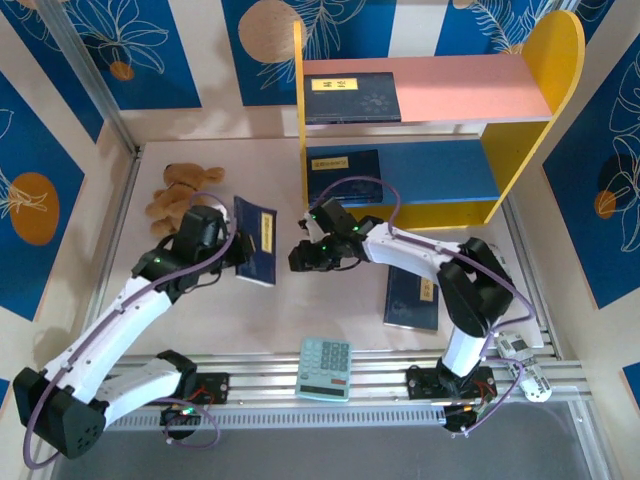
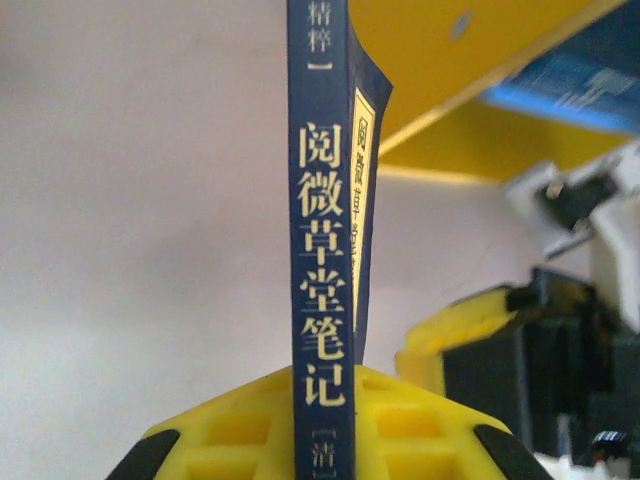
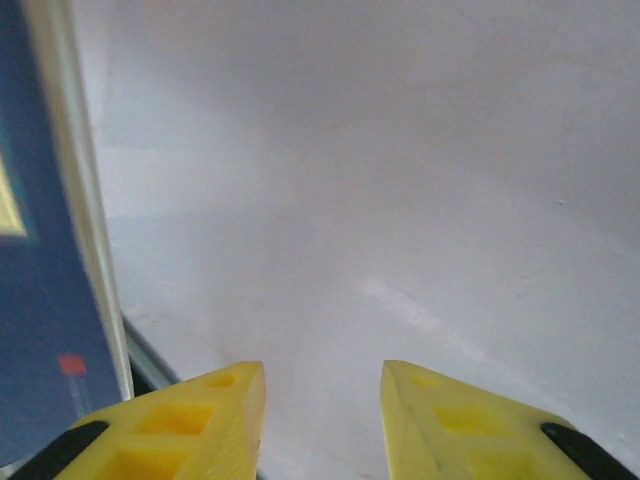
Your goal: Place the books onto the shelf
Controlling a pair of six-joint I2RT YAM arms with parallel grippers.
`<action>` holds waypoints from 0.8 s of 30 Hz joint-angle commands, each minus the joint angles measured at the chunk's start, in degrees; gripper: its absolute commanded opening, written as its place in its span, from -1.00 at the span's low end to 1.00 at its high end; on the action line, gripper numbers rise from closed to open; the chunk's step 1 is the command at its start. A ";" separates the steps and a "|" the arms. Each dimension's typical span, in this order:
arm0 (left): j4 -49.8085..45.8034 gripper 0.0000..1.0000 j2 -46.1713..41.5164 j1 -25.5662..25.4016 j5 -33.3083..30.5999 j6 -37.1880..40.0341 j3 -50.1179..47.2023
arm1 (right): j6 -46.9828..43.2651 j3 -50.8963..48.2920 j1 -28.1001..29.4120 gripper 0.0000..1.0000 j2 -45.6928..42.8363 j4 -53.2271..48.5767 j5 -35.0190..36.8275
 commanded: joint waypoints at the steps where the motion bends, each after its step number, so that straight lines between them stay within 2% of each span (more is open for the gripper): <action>1: -1.29 -1.00 -1.10 -0.16 -6.32 -0.24 8.42 | 0.50 1.52 -1.10 -0.23 -5.09 -0.53 -2.47; 6: 4.44 -1.00 -0.90 -0.29 -12.51 -1.17 16.56 | 2.47 4.98 -3.50 -0.16 -11.92 2.76 -6.50; 12: 14.90 -1.00 1.77 -0.43 -13.46 -1.07 24.98 | 2.09 14.15 -2.97 -0.02 -17.79 3.29 -5.65; 20: 32.12 -1.00 -1.20 -1.25 -12.87 -3.94 21.01 | 5.41 19.09 -2.55 0.13 -19.71 10.37 -7.10; 24: 40.26 -1.00 -3.96 -2.47 -13.73 -4.38 15.39 | 8.35 19.31 -1.94 0.34 -19.30 14.11 -8.31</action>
